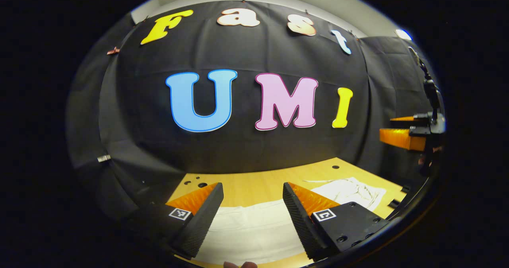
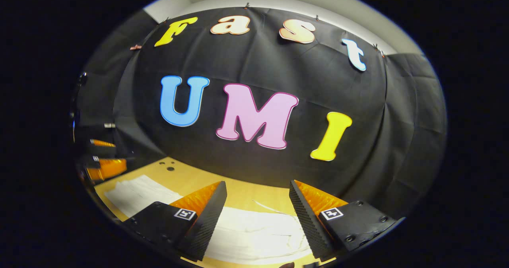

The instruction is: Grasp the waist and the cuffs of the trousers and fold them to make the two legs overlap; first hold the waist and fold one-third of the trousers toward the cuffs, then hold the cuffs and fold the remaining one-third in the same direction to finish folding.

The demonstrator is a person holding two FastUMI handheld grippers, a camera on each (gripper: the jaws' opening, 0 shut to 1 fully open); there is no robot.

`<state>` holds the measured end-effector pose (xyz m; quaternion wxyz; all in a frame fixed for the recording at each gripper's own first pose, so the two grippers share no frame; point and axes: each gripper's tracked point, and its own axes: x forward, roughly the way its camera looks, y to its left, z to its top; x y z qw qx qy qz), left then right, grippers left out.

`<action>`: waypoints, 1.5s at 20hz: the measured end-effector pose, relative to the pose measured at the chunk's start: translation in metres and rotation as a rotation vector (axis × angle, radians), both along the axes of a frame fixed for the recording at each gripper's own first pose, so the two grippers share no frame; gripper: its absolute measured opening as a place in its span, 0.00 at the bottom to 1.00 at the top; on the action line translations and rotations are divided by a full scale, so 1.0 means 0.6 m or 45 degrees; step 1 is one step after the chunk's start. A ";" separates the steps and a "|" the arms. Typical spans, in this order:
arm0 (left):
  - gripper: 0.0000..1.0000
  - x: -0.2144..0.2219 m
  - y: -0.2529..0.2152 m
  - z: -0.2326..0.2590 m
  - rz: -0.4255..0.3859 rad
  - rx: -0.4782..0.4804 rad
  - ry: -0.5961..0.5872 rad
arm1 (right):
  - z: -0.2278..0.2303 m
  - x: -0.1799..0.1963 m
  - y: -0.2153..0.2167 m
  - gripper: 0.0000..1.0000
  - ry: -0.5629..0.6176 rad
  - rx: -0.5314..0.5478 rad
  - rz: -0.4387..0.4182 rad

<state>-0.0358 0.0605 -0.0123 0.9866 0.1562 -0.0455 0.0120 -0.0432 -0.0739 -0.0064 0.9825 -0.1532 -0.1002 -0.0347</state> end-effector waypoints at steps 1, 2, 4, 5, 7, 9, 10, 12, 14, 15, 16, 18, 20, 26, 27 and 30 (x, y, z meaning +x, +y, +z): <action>0.95 -0.008 0.016 -0.012 0.002 0.057 0.006 | -0.007 -0.006 -0.025 0.98 -0.007 -0.059 -0.033; 0.95 -0.013 0.029 -0.019 0.002 0.106 0.009 | -0.013 -0.011 -0.048 0.98 -0.005 -0.102 -0.051; 0.97 -0.026 0.057 -0.047 0.005 0.245 0.045 | -0.037 -0.015 -0.096 0.97 0.027 -0.176 -0.091; 0.97 -0.025 0.075 -0.064 0.017 0.317 0.065 | -0.056 -0.016 -0.121 0.97 0.052 -0.220 -0.113; 0.97 -0.031 0.110 -0.101 0.036 0.497 0.123 | -0.095 -0.021 -0.164 0.98 0.111 -0.323 -0.145; 0.97 -0.034 0.145 -0.147 0.048 0.641 0.197 | -0.136 -0.024 -0.192 0.98 0.178 -0.440 -0.147; 0.97 -0.036 0.162 -0.170 0.057 0.696 0.235 | -0.160 -0.023 -0.203 0.98 0.217 -0.506 -0.145; 0.96 -0.042 0.198 -0.210 0.063 0.766 0.301 | -0.205 -0.023 -0.225 0.98 0.289 -0.645 -0.137; 0.96 -0.046 0.230 -0.250 0.065 0.850 0.369 | -0.262 -0.028 -0.242 0.98 0.363 -0.786 -0.110; 0.96 -0.050 0.243 -0.269 0.064 0.903 0.406 | -0.289 -0.027 -0.250 0.98 0.405 -0.851 -0.091; 0.96 -0.054 0.254 -0.288 0.058 0.959 0.445 | -0.315 -0.025 -0.258 0.98 0.451 -0.910 -0.073; 0.96 -0.057 0.285 -0.326 0.051 1.073 0.519 | -0.361 -0.022 -0.276 0.98 0.516 -1.016 -0.044; 0.96 -0.054 0.307 -0.362 0.031 1.160 0.594 | -0.404 -0.016 -0.297 0.98 0.585 -1.107 -0.025; 0.97 -0.057 0.385 -0.455 -0.010 1.354 0.828 | -0.496 0.001 -0.367 0.98 0.758 -1.310 -0.032; 0.97 -0.060 0.396 -0.466 -0.013 1.376 0.866 | -0.509 0.003 -0.373 0.98 0.785 -1.321 -0.030; 0.96 -0.060 0.415 -0.478 -0.027 1.442 0.911 | -0.536 0.014 -0.378 0.98 0.831 -1.332 -0.017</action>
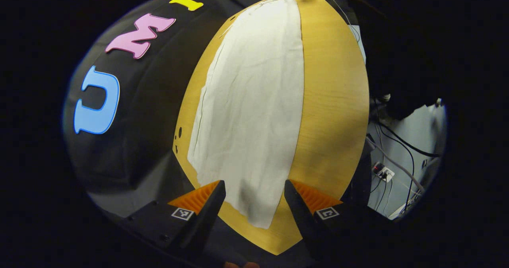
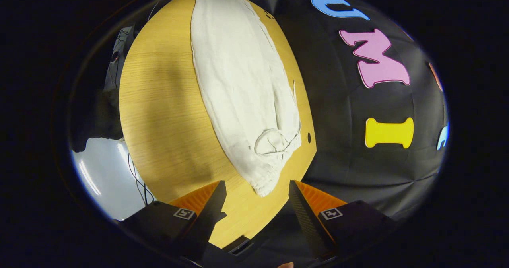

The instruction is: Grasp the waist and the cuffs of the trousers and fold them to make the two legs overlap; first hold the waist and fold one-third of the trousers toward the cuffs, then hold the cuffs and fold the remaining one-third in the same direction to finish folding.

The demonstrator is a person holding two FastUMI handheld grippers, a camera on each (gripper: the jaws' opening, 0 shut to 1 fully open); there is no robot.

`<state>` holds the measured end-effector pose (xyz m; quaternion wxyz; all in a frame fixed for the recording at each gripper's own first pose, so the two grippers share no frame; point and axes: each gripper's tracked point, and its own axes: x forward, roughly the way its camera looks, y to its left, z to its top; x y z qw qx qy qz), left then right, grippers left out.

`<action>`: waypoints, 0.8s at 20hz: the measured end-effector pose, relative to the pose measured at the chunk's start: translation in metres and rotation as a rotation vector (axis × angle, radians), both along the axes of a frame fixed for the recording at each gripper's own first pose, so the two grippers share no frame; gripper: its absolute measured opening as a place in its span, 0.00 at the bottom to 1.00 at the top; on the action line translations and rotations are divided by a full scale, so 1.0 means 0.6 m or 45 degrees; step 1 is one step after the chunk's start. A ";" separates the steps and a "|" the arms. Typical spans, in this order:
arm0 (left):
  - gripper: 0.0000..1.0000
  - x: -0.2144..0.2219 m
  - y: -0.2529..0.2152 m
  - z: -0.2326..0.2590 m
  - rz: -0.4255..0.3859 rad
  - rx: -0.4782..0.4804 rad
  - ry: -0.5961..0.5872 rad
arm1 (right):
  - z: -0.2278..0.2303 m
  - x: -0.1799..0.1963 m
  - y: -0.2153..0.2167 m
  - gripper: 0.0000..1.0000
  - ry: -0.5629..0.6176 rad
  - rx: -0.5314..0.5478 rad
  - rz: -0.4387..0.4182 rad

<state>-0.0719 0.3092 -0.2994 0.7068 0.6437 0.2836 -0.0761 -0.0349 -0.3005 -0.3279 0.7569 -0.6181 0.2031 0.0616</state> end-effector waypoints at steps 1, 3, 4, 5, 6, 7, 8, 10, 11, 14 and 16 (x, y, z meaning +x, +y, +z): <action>0.94 0.001 0.004 0.001 -0.003 0.012 0.008 | -0.008 0.005 0.001 0.98 0.012 -0.004 0.004; 0.93 0.018 0.007 0.003 -0.006 0.046 0.029 | -0.018 0.021 0.008 0.98 0.027 -0.026 0.024; 0.93 0.032 0.013 0.004 0.001 0.064 0.046 | -0.024 0.030 0.010 0.98 0.034 -0.036 0.032; 0.94 0.040 0.017 0.000 0.011 0.072 0.070 | -0.030 0.039 0.010 0.98 0.045 -0.042 0.037; 0.88 0.048 0.019 0.001 0.025 0.079 0.085 | -0.036 0.046 0.011 0.97 0.056 -0.045 0.043; 0.80 0.054 0.022 -0.001 0.040 0.080 0.102 | -0.043 0.053 0.013 0.98 0.068 -0.051 0.049; 0.78 0.060 0.024 -0.001 0.055 0.073 0.117 | -0.042 0.062 0.013 0.98 0.059 -0.071 0.056; 0.67 0.073 0.029 -0.003 0.081 0.058 0.142 | -0.041 0.077 0.012 0.97 0.049 -0.084 0.072; 0.63 0.078 0.029 -0.006 0.091 0.053 0.157 | -0.041 0.083 0.011 0.96 0.045 -0.084 0.075; 0.52 0.089 0.036 -0.010 0.137 0.035 0.206 | -0.037 0.106 0.007 0.94 0.052 -0.099 0.089; 0.41 0.093 0.035 -0.019 0.175 -0.008 0.253 | -0.040 0.119 0.002 1.00 0.082 -0.093 0.089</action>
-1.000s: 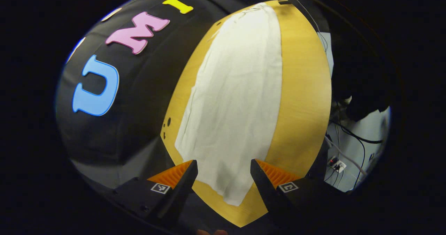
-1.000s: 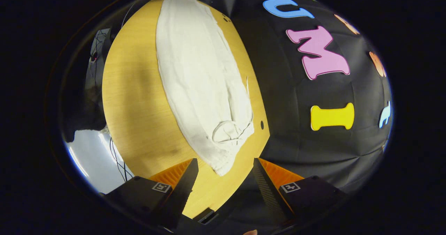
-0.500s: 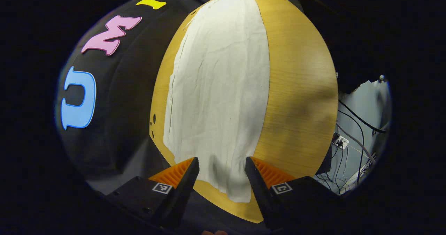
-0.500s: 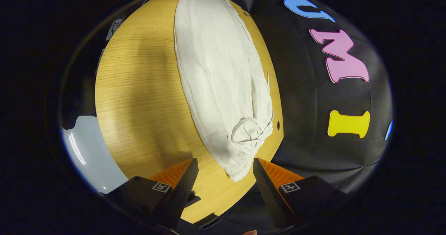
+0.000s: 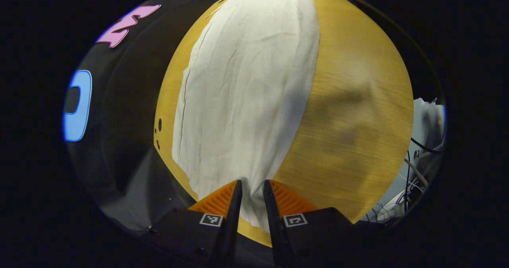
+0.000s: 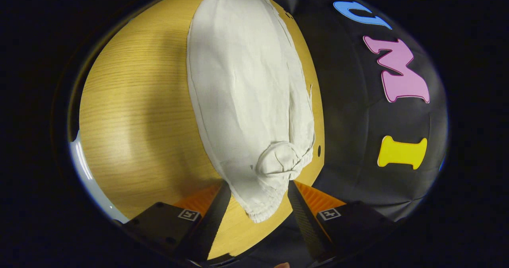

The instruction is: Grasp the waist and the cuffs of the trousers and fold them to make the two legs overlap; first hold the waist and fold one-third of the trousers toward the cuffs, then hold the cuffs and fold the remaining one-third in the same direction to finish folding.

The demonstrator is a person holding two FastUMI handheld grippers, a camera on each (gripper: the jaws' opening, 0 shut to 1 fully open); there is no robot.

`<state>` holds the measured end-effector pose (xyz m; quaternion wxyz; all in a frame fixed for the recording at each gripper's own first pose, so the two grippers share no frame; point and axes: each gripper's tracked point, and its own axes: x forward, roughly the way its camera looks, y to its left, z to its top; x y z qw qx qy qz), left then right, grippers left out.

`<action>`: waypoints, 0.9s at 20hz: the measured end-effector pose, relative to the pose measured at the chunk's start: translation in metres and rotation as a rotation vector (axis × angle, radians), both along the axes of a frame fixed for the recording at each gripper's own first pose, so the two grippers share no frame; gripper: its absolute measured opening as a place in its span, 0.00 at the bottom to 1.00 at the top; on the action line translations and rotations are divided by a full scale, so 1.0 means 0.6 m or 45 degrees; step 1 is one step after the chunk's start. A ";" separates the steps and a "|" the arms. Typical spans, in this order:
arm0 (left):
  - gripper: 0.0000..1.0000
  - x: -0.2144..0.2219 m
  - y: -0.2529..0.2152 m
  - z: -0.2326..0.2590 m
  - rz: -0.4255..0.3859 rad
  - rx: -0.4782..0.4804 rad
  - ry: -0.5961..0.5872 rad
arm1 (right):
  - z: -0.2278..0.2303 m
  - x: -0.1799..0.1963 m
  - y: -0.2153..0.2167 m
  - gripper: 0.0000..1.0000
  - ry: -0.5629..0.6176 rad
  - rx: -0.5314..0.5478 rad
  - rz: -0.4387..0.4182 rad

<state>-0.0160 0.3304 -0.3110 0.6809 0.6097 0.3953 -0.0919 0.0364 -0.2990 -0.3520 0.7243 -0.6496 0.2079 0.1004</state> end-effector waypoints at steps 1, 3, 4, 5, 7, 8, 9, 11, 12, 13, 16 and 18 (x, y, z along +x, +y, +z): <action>0.34 -0.001 0.000 0.000 0.021 -0.014 0.016 | -0.004 0.006 -0.002 0.88 0.015 0.002 -0.009; 0.20 -0.001 0.000 -0.003 0.048 -0.023 0.041 | -0.009 0.013 -0.009 0.72 0.039 0.001 -0.046; 0.15 0.000 0.001 -0.007 0.053 -0.025 0.048 | -0.016 0.014 -0.010 0.66 0.069 0.011 -0.065; 0.11 0.001 -0.001 -0.005 0.056 -0.021 0.039 | -0.032 0.012 -0.014 0.60 0.111 0.024 -0.086; 0.07 0.002 0.001 -0.004 0.049 -0.001 0.003 | -0.035 0.010 -0.013 0.10 0.135 0.000 -0.086; 0.06 0.002 0.001 -0.004 0.043 0.028 -0.021 | -0.034 0.016 -0.013 0.06 0.125 -0.010 -0.075; 0.06 0.003 0.002 -0.002 0.036 0.054 -0.038 | -0.034 0.009 -0.013 0.06 0.133 0.003 -0.080; 0.06 0.002 0.000 -0.003 0.036 0.076 -0.078 | -0.029 0.008 -0.012 0.06 0.122 0.001 -0.074; 0.06 0.004 -0.003 -0.001 0.037 0.069 -0.108 | -0.019 0.009 -0.010 0.05 0.094 -0.012 -0.065; 0.06 0.005 -0.006 0.003 0.038 0.065 -0.149 | -0.012 0.006 -0.008 0.05 0.067 -0.001 -0.071; 0.06 0.007 -0.009 0.026 0.068 0.028 -0.246 | 0.036 0.011 -0.006 0.05 -0.063 0.122 -0.129; 0.05 0.014 -0.009 0.044 0.106 -0.013 -0.309 | 0.077 0.018 0.002 0.05 -0.168 0.207 -0.168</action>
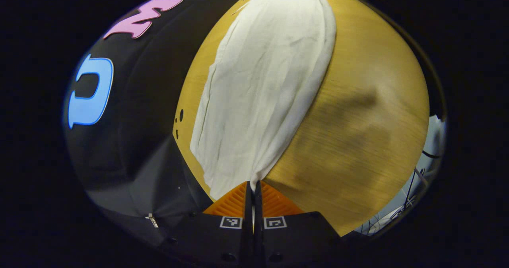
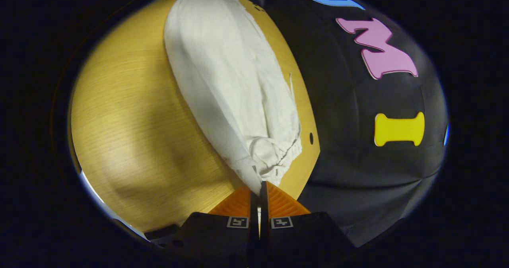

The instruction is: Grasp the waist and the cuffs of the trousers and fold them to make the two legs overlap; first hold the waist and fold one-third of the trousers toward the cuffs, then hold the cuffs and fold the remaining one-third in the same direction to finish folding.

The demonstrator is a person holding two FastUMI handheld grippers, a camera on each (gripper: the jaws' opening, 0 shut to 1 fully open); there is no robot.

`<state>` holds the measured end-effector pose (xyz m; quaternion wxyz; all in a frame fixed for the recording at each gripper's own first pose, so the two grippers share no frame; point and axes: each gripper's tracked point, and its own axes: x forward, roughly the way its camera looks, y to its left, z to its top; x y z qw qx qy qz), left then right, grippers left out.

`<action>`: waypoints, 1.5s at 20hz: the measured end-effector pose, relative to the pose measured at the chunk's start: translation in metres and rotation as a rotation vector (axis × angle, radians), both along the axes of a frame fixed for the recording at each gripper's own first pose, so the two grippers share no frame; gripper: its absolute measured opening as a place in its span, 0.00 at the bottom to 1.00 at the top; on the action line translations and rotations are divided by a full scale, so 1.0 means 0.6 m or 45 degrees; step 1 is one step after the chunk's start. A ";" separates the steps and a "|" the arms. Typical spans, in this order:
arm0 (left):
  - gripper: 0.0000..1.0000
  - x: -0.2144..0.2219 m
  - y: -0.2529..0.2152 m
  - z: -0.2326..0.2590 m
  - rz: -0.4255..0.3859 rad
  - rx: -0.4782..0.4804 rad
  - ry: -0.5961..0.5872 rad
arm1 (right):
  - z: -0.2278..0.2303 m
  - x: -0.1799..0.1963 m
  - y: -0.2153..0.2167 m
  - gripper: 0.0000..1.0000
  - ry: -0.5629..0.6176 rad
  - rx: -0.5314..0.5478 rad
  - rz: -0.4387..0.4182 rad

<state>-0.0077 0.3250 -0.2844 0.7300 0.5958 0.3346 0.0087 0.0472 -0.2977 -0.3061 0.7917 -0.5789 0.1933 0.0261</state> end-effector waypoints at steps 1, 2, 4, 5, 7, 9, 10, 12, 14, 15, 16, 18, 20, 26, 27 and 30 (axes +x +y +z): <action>0.05 0.008 -0.003 0.014 0.025 -0.031 -0.048 | 0.028 0.006 0.007 0.05 -0.049 0.036 -0.016; 0.05 0.016 -0.007 0.028 0.063 -0.077 -0.094 | 0.050 0.015 0.008 0.05 -0.097 0.067 -0.035; 0.05 0.039 -0.010 0.062 0.141 -0.184 -0.199 | 0.080 0.030 0.008 0.05 -0.159 0.148 -0.089; 0.05 0.049 -0.006 0.076 0.178 -0.217 -0.239 | 0.092 0.040 0.008 0.05 -0.176 0.185 -0.119; 0.05 0.072 -0.011 0.102 0.205 -0.251 -0.274 | 0.109 0.063 -0.001 0.05 -0.199 0.245 -0.179; 0.05 0.091 -0.005 0.117 0.230 -0.291 -0.291 | 0.121 0.079 -0.006 0.05 -0.219 0.306 -0.224; 0.05 0.102 -0.002 0.123 0.239 -0.313 -0.300 | 0.127 0.086 -0.004 0.05 -0.228 0.335 -0.237; 0.05 0.124 0.000 0.136 0.247 -0.327 -0.317 | 0.144 0.113 -0.002 0.05 -0.250 0.364 -0.251; 0.05 0.142 0.005 0.143 0.249 -0.323 -0.323 | 0.153 0.135 -0.001 0.05 -0.264 0.378 -0.257; 0.05 0.151 0.005 0.144 0.252 -0.320 -0.321 | 0.155 0.150 -0.001 0.05 -0.268 0.386 -0.264; 0.05 0.157 0.006 0.146 0.260 -0.326 -0.321 | 0.155 0.162 -0.001 0.05 -0.267 0.398 -0.277; 0.05 0.170 0.011 0.136 0.302 -0.373 -0.314 | 0.156 0.183 -0.002 0.05 -0.273 0.433 -0.303; 0.05 0.186 0.015 0.128 0.345 -0.418 -0.317 | 0.154 0.202 -0.005 0.05 -0.282 0.449 -0.312; 0.05 0.237 0.027 0.114 0.392 -0.408 -0.288 | 0.132 0.269 -0.011 0.05 -0.258 0.462 -0.328; 0.05 0.246 0.029 0.110 0.401 -0.403 -0.277 | 0.124 0.281 -0.013 0.05 -0.247 0.470 -0.330; 0.05 0.265 0.040 0.099 0.430 -0.381 -0.246 | 0.097 0.309 -0.013 0.05 -0.208 0.467 -0.317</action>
